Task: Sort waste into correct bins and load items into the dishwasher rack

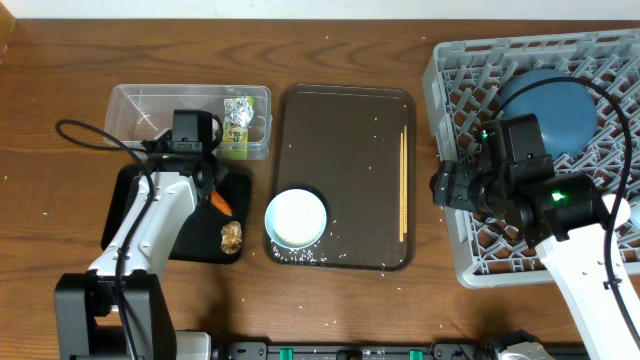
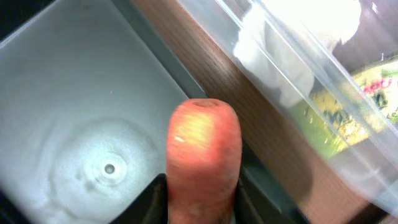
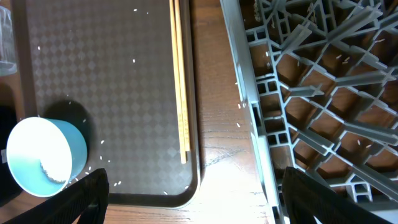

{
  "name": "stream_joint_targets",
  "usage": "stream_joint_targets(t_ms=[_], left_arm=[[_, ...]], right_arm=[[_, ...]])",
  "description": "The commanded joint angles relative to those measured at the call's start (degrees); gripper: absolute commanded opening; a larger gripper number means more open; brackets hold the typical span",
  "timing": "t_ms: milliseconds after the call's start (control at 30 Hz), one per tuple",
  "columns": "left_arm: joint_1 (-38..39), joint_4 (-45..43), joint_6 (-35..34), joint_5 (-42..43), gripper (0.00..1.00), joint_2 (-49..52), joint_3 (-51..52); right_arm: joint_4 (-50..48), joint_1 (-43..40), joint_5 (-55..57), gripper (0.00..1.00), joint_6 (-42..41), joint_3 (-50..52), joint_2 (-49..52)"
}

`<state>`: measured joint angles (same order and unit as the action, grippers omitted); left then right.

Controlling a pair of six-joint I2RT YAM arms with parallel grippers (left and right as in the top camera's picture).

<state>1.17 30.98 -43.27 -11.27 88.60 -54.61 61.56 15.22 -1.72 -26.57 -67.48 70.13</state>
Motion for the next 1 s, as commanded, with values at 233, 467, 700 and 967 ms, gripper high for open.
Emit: stream_joint_targets(t_ms=[233,467,700,967], left_arm=[[-1.9,0.5,-8.4,-2.3,0.41,-1.1,0.1],[-2.1,4.8,1.8,0.8,0.42,-7.2,0.0],[-0.9,6.4,18.5,19.6,0.49,-22.0,-0.2],[13.5,15.1,35.5,32.1,0.49,-28.1,-0.1]], right_arm=[[0.4,0.7,0.2,0.82,0.5,-0.2,0.1],[0.3,0.7,0.2,0.82,0.5,-0.2,0.1],[-2.0,0.7,0.2,0.84,1.6,-0.2,0.1],[-6.3,0.4,0.2,0.85,1.5,-0.2,0.1]])
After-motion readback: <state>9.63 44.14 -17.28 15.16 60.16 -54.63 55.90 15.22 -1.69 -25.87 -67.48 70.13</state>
